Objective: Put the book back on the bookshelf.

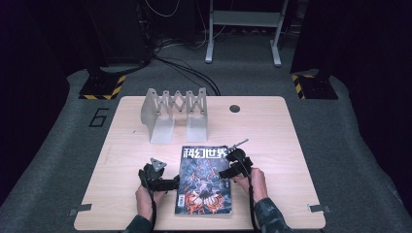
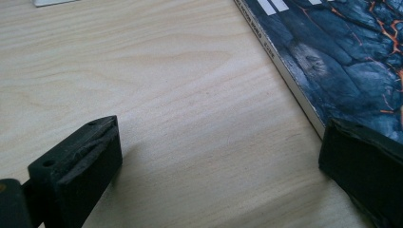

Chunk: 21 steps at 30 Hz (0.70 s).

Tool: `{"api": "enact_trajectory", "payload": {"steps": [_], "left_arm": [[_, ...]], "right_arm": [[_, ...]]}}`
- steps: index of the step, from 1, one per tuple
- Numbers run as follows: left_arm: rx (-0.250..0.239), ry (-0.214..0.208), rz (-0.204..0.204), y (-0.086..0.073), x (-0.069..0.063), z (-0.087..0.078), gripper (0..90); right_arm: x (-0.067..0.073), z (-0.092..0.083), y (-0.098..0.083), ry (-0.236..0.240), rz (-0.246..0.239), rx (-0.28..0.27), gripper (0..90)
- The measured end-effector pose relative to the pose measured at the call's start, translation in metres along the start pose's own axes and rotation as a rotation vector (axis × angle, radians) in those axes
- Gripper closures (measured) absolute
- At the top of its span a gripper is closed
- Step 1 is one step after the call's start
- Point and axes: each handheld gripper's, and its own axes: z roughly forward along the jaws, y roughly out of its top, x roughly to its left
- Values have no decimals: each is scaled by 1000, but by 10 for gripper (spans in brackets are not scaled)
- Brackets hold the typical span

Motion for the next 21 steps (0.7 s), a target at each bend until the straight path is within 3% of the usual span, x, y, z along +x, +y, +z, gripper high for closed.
{"api": "enact_trajectory", "payload": {"steps": [7,10,14,15,18,21], "left_arm": [[-1,-2,3,0,0,0,5],[5,-7,13,0,1,0,5],[2,-10,9,0,1,0,6],[2,-11,8,0,1,0,6],[12,-22,13,1,1,-1,6],[10,-20,19,0,1,0,5]], "right_arm": [[0,1,3,-4,-10,6,376],[-3,0,2,20,16,-13,405],[-11,-2,-2,72,58,-38,432],[-18,-3,-6,115,85,-67,456],[-26,-7,-10,186,106,-129,483],[-27,-9,-10,206,110,-151,487]]}}
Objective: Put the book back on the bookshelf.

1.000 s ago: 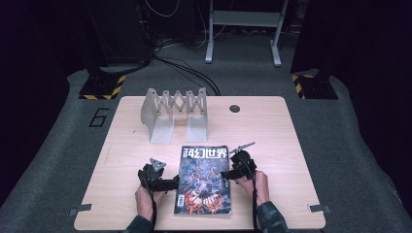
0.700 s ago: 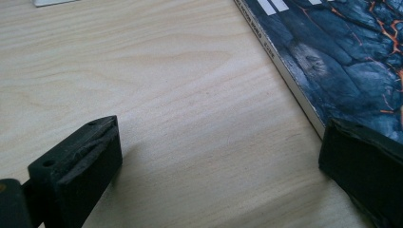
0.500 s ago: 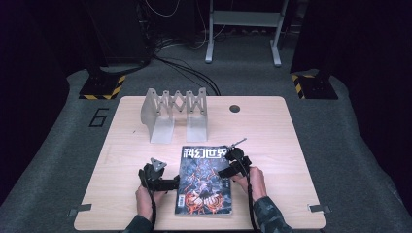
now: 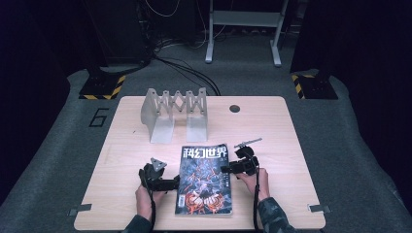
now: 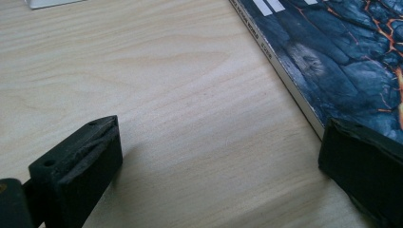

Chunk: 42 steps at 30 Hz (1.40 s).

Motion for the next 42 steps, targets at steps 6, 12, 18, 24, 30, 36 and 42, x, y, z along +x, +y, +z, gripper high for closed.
{"api": "enact_trajectory", "payload": {"steps": [6,12,18,24,30,36,42], "left_arm": [[-4,-3,13,0,1,0,6],[-5,-9,20,0,1,0,6],[-4,-15,17,0,1,0,6],[-2,-17,30,0,2,0,7],[-11,-13,22,0,1,0,7],[-8,-19,25,0,2,0,7],[-10,-22,26,0,2,0,7]], "right_arm": [[0,-2,4,30,-23,-48,490],[2,-3,10,50,-18,-80,489],[4,3,24,32,-50,-74,488],[0,7,35,19,-44,-65,529],[-4,18,40,12,-38,-49,535],[-4,28,45,16,-26,-31,548],[-3,38,47,1,-30,-23,583]]}}
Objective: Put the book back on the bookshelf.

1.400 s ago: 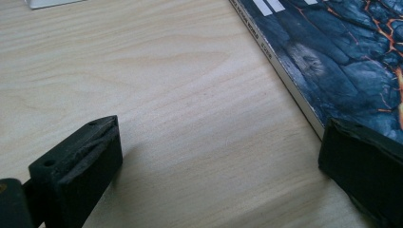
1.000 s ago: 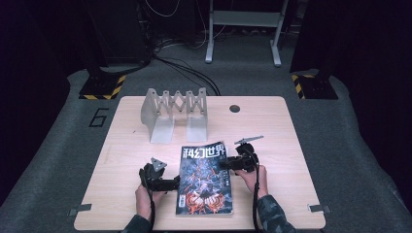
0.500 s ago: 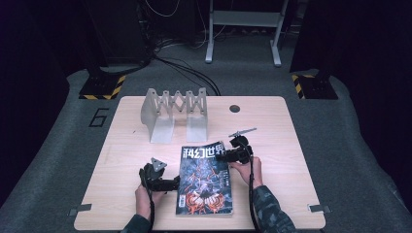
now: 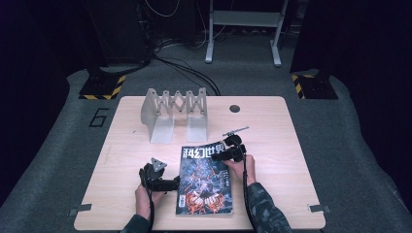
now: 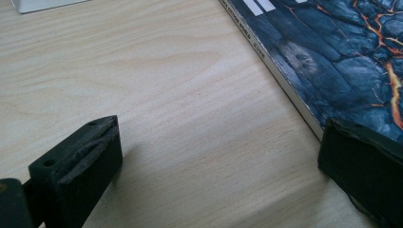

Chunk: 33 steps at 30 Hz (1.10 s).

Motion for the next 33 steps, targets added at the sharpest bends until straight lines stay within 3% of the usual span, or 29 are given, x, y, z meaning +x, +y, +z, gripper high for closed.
{"api": "enact_trajectory", "payload": {"steps": [9,18,24,31,32,33], "left_arm": [[1,0,1,0,0,0,7],[8,-3,10,0,1,-1,7],[-2,-4,3,0,1,0,6],[12,-52,16,2,5,-2,2],[1,-72,-14,3,5,-2,3],[1,-72,-14,3,5,-2,2]], "right_arm": [[0,0,1,-19,-2,-18,739],[4,-6,2,9,-11,-37,846],[9,-11,2,15,-45,-70,877],[18,-17,1,15,-92,-113,881],[22,-19,2,12,-113,-124,881],[22,-19,2,12,-113,-124,881]]}}
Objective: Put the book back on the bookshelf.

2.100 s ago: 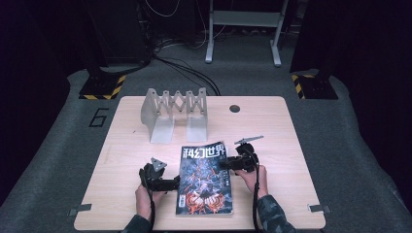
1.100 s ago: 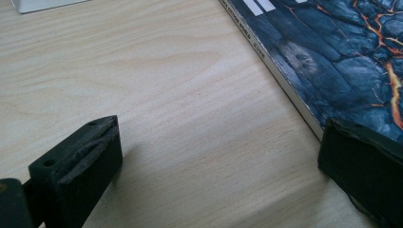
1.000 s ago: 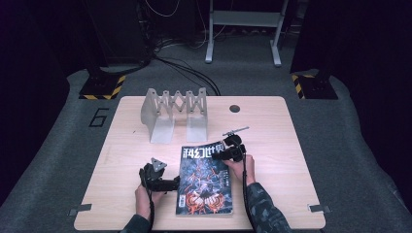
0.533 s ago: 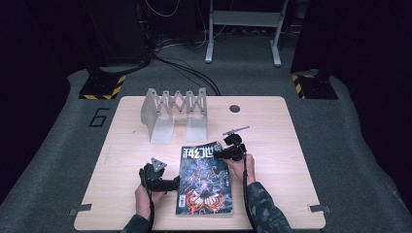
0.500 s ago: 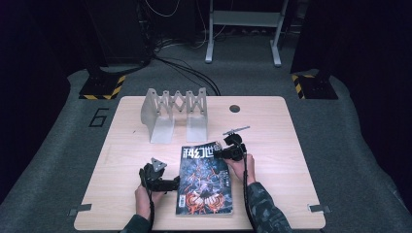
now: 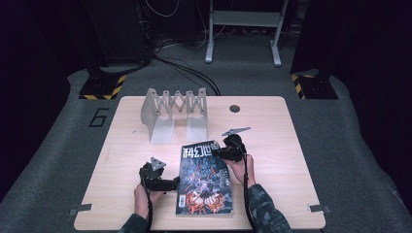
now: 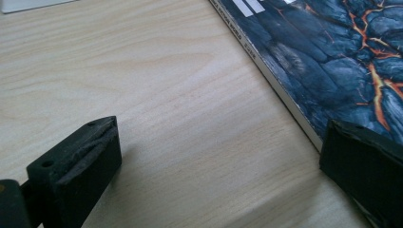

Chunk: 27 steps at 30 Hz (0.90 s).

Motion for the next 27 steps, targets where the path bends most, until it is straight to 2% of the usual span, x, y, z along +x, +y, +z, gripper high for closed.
{"api": "enact_trajectory", "payload": {"steps": [1,2,3,5,7,9,10,14,15,16,17,18,20,21,22,27], "left_arm": [[14,-46,-1,2,3,-2,2],[2,-53,-30,3,1,-2,2],[2,-53,-30,3,1,-2,1],[19,-81,-38,7,2,-3,0],[10,-96,-52,10,0,-3,1],[18,-95,-42,11,-1,-3,1],[19,-113,-32,15,-3,-2,2],[26,-131,-27,19,-6,0,9],[28,-156,-30,22,-9,2,18],[28,-156,-30,22,-9,2,32],[31,-185,-28,25,-11,4,34],[31,-185,-28,25,-11,4,36],[38,-217,-28,29,-14,7,43],[38,-217,-28,29,-14,7,46],[46,-237,-32,31,-16,10,47],[68,-260,-23,35,-22,17,59]], "right_arm": [[5,-2,2,-6,-19,-8,881],[7,-3,2,-5,-28,-9,881],[9,-4,3,-5,-33,-17,882],[11,-6,4,-5,-42,-23,882],[14,-8,4,3,-40,-40,882],[17,-10,4,-2,-64,-49,882],[18,-11,5,-4,-69,-63,882],[22,-16,6,-6,-88,-82,883],[25,-19,6,-7,-84,-93,883],[25,-19,6,-7,-84,-93,883],[27,-21,6,-10,-102,-105,882],[29,-23,6,-11,-101,-108,882],[32,-25,7,-11,-115,-118,882],[32,-25,7,-11,-115,-118,882],[34,-27,8,-11,-135,-129,882],[38,-32,9,-9,-142,-140,882]]}}
